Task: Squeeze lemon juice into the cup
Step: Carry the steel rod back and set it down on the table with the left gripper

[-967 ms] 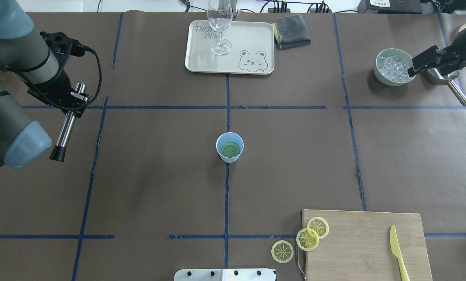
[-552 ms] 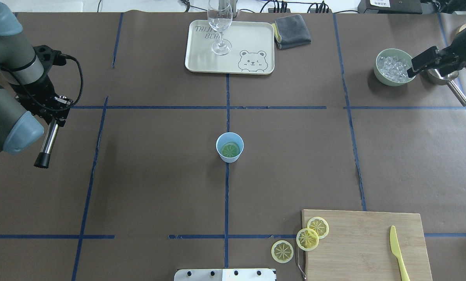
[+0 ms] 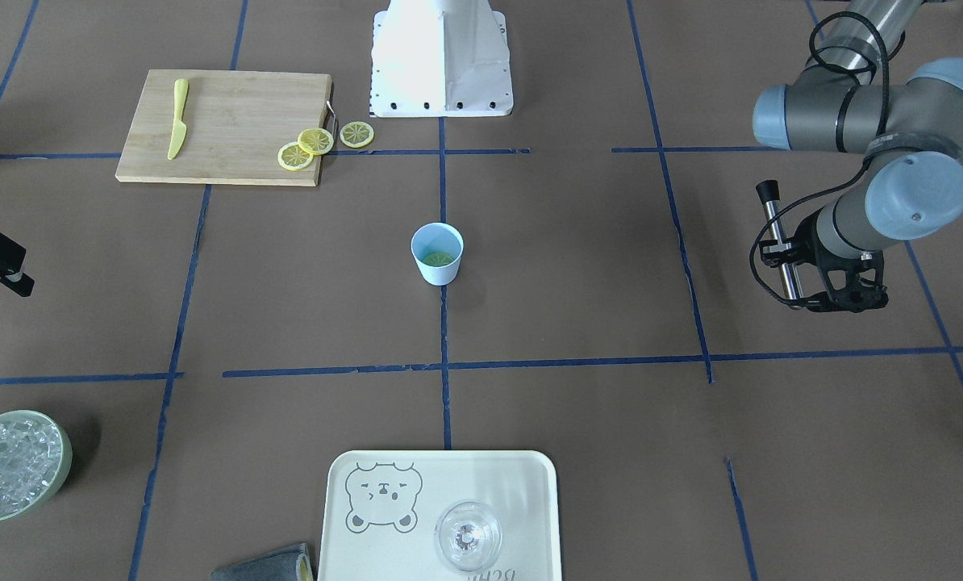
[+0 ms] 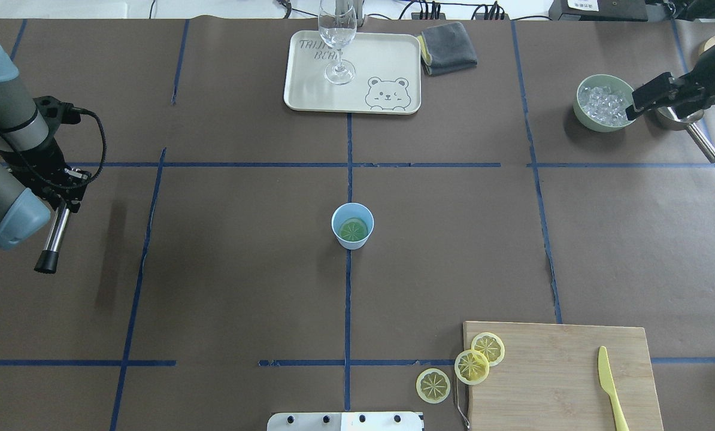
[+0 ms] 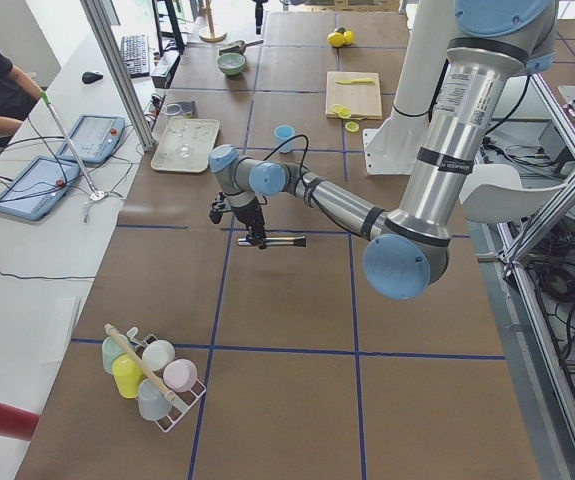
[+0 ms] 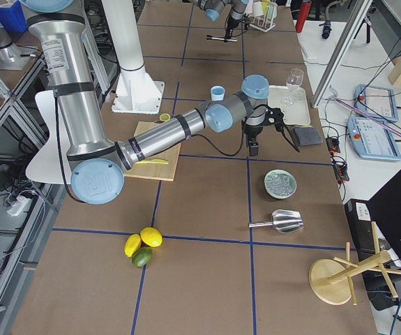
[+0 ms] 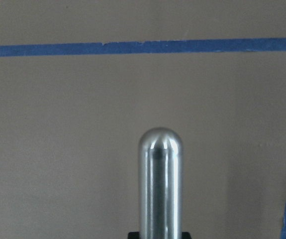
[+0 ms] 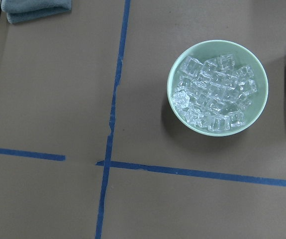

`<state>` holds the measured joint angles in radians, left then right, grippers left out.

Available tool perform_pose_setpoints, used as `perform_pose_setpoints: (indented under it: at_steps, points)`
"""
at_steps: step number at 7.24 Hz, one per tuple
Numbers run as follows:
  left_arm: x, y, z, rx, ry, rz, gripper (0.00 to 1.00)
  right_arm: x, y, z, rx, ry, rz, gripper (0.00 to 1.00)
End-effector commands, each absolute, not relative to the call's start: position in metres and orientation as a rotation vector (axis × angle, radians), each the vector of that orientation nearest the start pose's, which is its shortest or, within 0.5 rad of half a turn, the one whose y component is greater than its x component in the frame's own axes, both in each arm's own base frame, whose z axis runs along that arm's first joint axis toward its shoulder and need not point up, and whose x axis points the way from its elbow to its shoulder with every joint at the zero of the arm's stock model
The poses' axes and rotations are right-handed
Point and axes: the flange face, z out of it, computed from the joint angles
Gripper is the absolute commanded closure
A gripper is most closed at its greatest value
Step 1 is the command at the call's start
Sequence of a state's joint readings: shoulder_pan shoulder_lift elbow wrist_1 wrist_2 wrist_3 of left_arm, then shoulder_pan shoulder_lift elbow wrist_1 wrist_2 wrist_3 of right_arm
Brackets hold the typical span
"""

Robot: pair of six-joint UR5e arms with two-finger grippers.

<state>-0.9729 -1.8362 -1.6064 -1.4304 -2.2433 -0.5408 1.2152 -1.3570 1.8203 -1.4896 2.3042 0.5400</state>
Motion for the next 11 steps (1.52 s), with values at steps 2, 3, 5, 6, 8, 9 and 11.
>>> perform_pose_setpoints:
  at_steps: [2,3,5,6,8,9,11]
  points:
    - [0.266,-0.518,0.57,-0.225,0.647,0.107,1.0,-0.133,-0.55,0.414,0.159,-0.868,-0.026,0.0]
    - [0.264,-0.514,0.577,-0.235,0.641,0.106,1.0,-0.133,-0.55,0.413,0.162,-0.869,-0.027,0.0]
    - [0.264,-0.514,0.577,-0.231,0.641,0.111,0.27,-0.132,-0.55,0.414,0.159,-0.868,-0.026,0.0]
    - [0.265,-0.514,0.572,-0.225,0.645,0.111,0.0,-0.133,-0.55,0.414,0.159,-0.868,-0.026,0.0]
    - [0.264,-0.517,0.536,-0.168,0.682,0.124,0.0,-0.133,-0.552,0.416,0.154,-0.866,-0.024,0.0]
    - [0.23,-0.534,0.508,-0.103,0.709,0.068,0.0,-0.133,-0.553,0.42,0.15,-0.862,-0.023,0.0]
    - [0.155,-0.59,0.447,0.054,0.761,-0.019,0.0,-0.131,-0.555,0.423,0.146,-0.86,-0.016,0.0]
